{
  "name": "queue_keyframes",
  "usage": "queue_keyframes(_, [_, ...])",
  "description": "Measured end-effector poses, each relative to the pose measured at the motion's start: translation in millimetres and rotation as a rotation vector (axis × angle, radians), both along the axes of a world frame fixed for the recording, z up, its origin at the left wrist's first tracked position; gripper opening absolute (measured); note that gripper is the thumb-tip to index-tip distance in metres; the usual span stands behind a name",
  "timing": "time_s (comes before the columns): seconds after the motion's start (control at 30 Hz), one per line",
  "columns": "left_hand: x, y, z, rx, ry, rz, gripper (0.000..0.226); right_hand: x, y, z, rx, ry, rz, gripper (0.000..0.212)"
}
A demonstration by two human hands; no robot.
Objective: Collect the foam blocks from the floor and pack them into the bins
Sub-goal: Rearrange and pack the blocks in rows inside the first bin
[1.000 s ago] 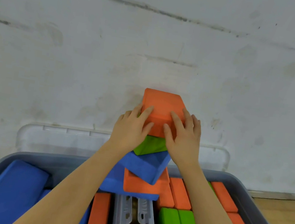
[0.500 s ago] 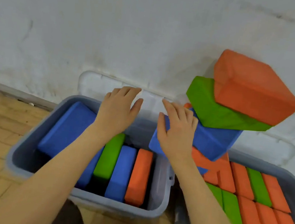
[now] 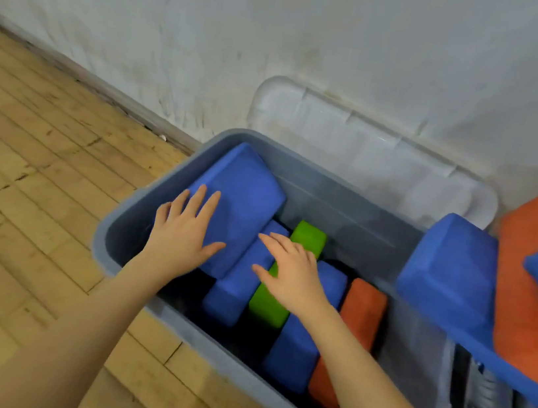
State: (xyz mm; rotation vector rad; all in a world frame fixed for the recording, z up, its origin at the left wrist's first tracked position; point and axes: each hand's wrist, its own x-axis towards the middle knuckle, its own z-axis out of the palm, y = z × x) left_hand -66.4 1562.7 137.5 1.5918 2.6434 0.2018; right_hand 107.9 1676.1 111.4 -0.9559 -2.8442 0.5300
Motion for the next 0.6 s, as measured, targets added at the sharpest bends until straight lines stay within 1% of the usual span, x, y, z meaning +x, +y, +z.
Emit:
queue_keyframes(0.07, [-8,-4,-6,-0.013,-0.022,-0.057,0.094,-8,-4,-21,-0.062,-0.100,0.038,0.074])
queue_keyframes(0.17, [-25,-5,-3,0.094,-0.124,-0.104,0.104,-10,-13,-48,-0.123,-0.163,0.047,0.092])
queue_keyframes(0.2, [-31,-7,-3,0.083,-0.138,-0.115,0.106,-9,-16,-54,-0.128,-0.182,0.042,0.099])
queue_keyframes(0.23, [-35,-9,-5,0.033,-0.120,-0.132,0.107,-7,-18,-59,-0.125,-0.203,0.031,0.109])
queue_keyframes(0.3, [-36,-11,-9,-0.083,-0.037,-0.168,0.106,-5,-21,-64,-0.109,-0.238,0.019,0.126])
queue_keyframes(0.4, [-37,-7,-11,-0.101,0.035,-0.168,0.099,-9,-22,-64,-0.109,-0.287,0.004,0.132])
queue_keyframes(0.47, [-39,-5,-10,-0.095,0.037,-0.137,0.096,-10,-26,-62,-0.120,-0.321,0.004,0.136])
queue_keyframes(0.53, [-38,-5,-6,-0.071,0.034,-0.119,0.093,-13,-29,-61,-0.137,-0.342,-0.006,0.134])
queue_keyframes(0.6, [-34,-8,-2,-0.007,0.081,-0.143,0.092,-18,-32,-58,-0.111,-0.345,-0.013,0.130])
